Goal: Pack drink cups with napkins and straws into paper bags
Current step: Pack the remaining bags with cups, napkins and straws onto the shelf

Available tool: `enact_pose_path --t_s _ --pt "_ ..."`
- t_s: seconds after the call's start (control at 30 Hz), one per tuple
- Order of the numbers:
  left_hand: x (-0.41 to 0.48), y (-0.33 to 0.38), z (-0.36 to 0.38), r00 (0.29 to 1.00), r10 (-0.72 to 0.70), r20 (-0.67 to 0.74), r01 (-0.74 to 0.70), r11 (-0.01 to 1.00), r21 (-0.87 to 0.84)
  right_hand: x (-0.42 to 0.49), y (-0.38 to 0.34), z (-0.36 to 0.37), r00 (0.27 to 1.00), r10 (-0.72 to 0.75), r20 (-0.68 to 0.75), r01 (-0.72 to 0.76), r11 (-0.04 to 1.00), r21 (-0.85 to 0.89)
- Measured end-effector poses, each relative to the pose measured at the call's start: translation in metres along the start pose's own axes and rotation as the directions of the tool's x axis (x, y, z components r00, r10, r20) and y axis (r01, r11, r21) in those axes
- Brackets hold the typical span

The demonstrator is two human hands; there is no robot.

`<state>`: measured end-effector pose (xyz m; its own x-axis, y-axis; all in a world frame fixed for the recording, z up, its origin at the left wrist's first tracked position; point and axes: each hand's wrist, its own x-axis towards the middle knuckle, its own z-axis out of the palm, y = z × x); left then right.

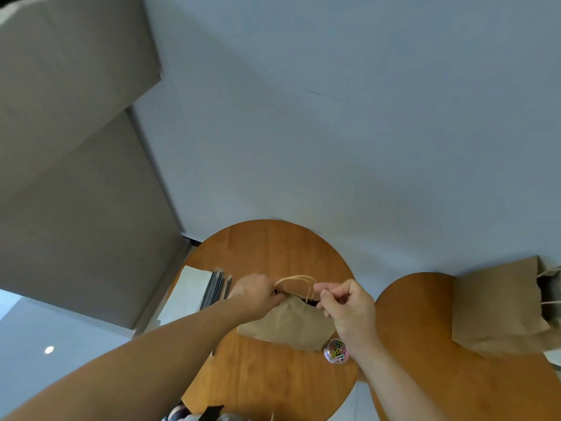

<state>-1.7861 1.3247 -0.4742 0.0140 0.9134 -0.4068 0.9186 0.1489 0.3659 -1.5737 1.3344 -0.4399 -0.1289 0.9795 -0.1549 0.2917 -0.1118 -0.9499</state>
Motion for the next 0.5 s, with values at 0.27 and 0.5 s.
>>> enact_pose_path --t_s 0.27,0.5 --pt "0.002 0.001 -0.001 0.999 0.047 0.005 -0.046 0.996 -0.082 -0.007 0.001 0.02 0.991 0.066 0.119 -0.071 0.997 0.039" --pt "0.004 0.001 0.005 0.996 0.081 -0.049 -0.084 0.994 -0.064 0.001 0.006 0.034 0.991 0.057 0.122 -0.05 0.997 -0.056"
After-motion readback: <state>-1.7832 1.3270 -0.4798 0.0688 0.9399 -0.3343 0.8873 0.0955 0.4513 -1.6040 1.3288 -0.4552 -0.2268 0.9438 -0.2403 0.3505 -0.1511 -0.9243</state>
